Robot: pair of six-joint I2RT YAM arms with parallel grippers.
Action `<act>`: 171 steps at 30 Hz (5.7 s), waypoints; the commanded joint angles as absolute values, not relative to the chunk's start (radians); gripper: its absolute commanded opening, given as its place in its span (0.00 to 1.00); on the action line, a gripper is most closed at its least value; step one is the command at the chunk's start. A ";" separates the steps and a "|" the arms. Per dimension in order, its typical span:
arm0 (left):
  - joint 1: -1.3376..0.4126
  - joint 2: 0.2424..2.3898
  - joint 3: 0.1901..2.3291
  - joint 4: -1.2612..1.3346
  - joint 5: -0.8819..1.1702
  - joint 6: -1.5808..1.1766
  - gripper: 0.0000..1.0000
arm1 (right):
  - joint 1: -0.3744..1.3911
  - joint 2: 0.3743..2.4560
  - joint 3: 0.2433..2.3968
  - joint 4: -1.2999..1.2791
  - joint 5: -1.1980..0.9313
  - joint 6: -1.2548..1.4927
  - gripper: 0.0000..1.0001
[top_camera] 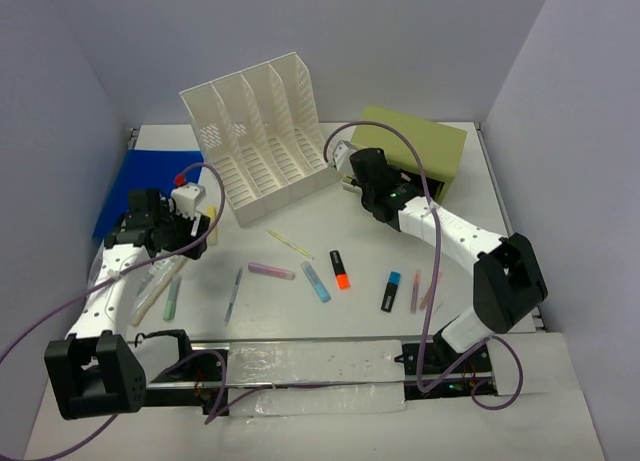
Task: Organize the desk
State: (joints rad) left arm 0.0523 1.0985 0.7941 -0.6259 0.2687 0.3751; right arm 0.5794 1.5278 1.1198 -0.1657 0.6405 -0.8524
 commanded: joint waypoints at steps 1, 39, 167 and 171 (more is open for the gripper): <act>0.013 1.136 0.840 -0.648 0.236 0.383 0.82 | 0.569 1.557 1.130 -0.112 0.668 -0.893 0.21; -0.462 1.454 0.732 -0.734 0.066 0.356 0.61 | 0.736 1.172 1.026 -0.529 0.762 0.275 0.52; -0.445 0.953 1.016 -0.626 0.062 0.208 0.77 | 0.649 1.521 1.253 -0.386 0.802 -0.414 0.00; -0.445 0.955 0.990 -0.620 0.059 0.222 0.78 | 0.581 1.567 1.248 -0.390 0.827 -0.438 0.01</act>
